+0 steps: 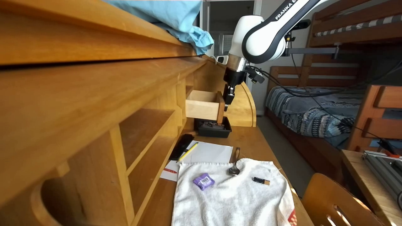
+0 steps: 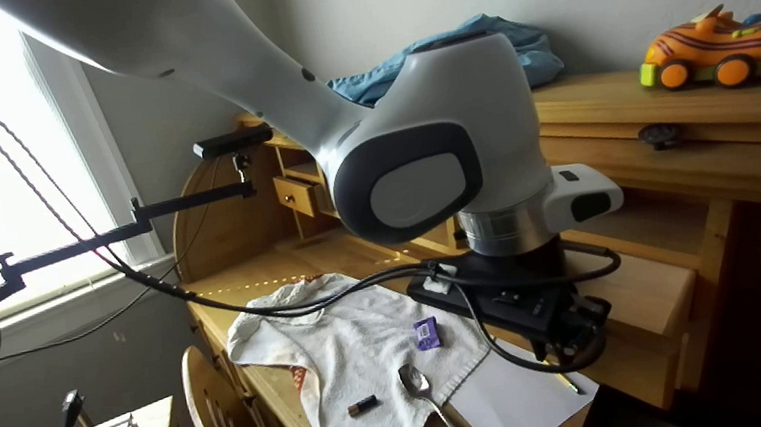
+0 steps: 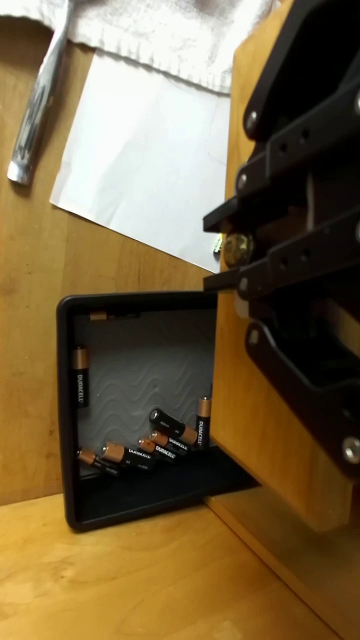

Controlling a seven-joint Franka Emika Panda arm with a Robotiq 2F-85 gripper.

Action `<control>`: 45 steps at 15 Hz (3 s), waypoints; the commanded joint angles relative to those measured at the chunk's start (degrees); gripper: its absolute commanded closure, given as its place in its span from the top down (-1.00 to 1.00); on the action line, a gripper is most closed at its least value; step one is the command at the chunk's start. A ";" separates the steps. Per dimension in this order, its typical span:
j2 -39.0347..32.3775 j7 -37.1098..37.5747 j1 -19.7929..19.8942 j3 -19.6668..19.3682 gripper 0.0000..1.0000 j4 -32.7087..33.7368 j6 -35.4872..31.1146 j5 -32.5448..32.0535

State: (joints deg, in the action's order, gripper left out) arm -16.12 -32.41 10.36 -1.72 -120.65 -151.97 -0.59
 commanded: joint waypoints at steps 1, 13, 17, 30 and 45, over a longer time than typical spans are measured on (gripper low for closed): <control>-0.40 1.51 -0.15 -0.07 -0.88 2.26 2.06 -1.30; -2.11 0.91 0.20 0.71 -0.88 5.28 2.90 -0.08; -2.46 0.72 0.40 1.01 -0.88 5.95 2.98 0.49; -5.89 5.38 -0.68 -0.75 -0.88 12.66 10.62 -2.28; -5.34 3.69 -0.08 -0.18 -0.88 13.09 10.48 -1.17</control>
State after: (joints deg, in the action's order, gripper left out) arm -20.33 -29.73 9.67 -1.51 -110.77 -141.28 -0.81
